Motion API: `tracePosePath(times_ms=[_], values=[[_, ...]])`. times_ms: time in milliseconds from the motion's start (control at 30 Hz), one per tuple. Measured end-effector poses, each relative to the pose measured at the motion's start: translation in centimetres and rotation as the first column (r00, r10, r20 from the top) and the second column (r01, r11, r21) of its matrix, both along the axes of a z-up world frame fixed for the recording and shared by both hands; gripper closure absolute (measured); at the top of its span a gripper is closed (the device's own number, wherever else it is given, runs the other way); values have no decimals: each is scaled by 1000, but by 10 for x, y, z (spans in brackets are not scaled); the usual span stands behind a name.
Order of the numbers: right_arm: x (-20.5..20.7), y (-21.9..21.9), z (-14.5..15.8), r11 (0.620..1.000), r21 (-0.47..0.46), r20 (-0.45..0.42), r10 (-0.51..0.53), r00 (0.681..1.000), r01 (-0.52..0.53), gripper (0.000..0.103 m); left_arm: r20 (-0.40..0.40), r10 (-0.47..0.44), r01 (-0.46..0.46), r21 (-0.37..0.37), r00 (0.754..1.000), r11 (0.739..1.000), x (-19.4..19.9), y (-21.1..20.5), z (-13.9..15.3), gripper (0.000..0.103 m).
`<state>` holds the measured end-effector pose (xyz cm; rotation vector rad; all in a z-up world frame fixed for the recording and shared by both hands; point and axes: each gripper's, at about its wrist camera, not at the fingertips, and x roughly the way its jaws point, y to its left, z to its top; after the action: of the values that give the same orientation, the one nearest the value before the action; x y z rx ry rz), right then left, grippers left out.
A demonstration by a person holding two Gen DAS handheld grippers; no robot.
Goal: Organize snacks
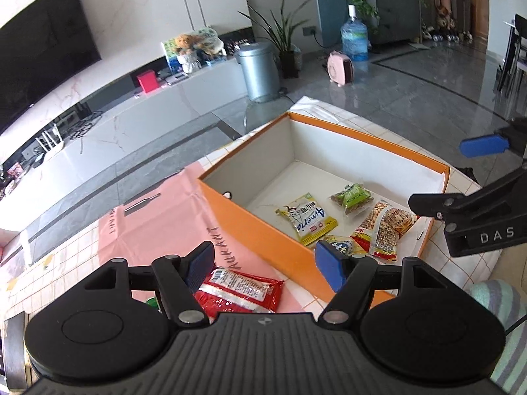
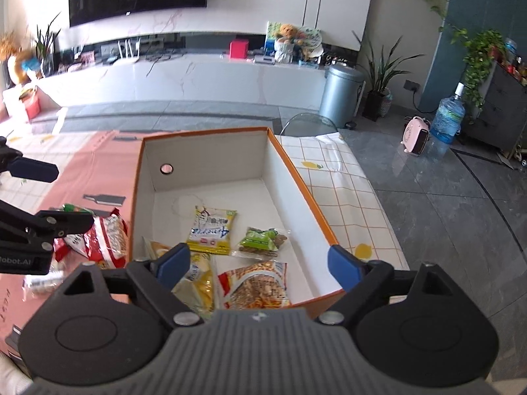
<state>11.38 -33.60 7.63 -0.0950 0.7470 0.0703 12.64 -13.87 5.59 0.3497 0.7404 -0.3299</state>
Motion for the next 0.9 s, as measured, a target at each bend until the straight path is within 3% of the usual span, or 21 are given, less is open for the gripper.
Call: tracePosePath(times_ms=[333, 533, 733, 900], values=[[-50, 47, -9, 986, 164, 48, -35, 998, 26, 13, 17, 121, -117, -128, 993, 985, -40, 52, -1, 21], [-72, 80, -21, 976, 217, 64, -38, 997, 23, 15, 17, 197, -193, -143, 980, 971, -61, 84, -14, 21], [-76, 109, -43, 968, 250, 20, -18, 1000, 13, 15, -21, 238, -238, -162, 971, 958, -75, 115, -36, 23], [-74, 132, -65, 975, 223, -35, 30, 999, -22, 16, -55, 295, -300, -190, 954, 935, -83, 148, -53, 25]])
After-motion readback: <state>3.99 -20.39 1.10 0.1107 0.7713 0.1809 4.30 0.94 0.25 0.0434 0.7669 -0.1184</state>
